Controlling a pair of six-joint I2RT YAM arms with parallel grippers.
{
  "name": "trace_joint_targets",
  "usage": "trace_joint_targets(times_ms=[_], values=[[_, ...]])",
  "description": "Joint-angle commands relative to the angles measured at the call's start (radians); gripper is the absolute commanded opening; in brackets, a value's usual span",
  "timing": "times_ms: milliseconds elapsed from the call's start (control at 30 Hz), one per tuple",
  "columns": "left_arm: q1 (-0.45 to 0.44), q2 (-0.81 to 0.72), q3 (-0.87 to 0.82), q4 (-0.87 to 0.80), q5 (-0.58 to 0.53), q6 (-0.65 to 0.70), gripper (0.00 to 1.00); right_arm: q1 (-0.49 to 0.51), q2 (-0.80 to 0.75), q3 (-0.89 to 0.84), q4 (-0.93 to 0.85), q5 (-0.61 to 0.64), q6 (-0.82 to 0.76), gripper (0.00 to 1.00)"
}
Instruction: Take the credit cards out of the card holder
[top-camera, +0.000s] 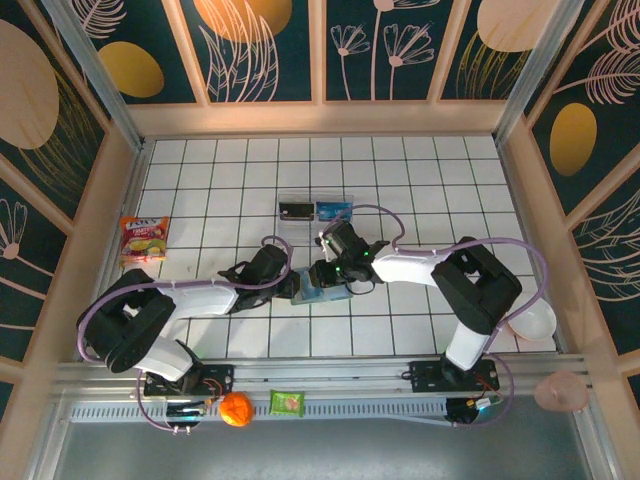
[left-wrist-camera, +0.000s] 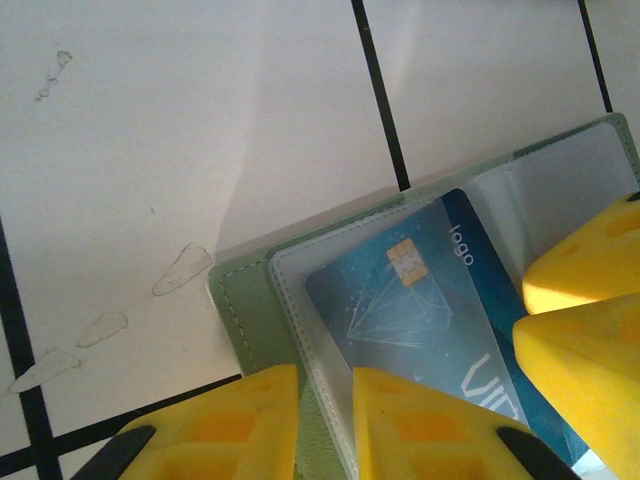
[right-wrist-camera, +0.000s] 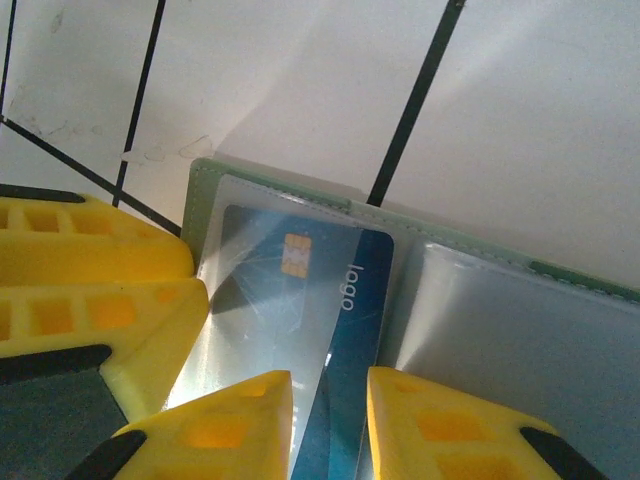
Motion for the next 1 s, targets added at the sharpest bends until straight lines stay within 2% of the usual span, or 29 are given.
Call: trace_joint_targets(times_ms=[0, 267, 600, 900, 967], values=[[-0.002, 0.024, -0.004, -0.031, -0.024, 0.022, 0.20, -0.019, 0.004, 0.013, -0.016, 0.025, 0.049, 0.28], [-0.003, 0.036, -0.004, -0.019, -0.028, 0.032, 0.19, -0.024, 0.032, -0.002, -0.005, -0.029, 0.111, 0.29], [-0.002, 0.034, -0.002, -0.009, -0.048, 0.043, 0.18, -0.024, 0.057, -0.026, 0.023, -0.115, 0.172, 0.24], [-0.002, 0.039, 0.003, -0.008, -0.043, 0.048, 0.17, -0.026, 0.050, -0.069, 0.085, -0.119, 0.209, 0.09], [-0.002, 0.033, 0.002, -0.009, -0.044, 0.047, 0.17, -0.026, 0.044, -0.079, 0.100, -0.125, 0.220, 0.08]])
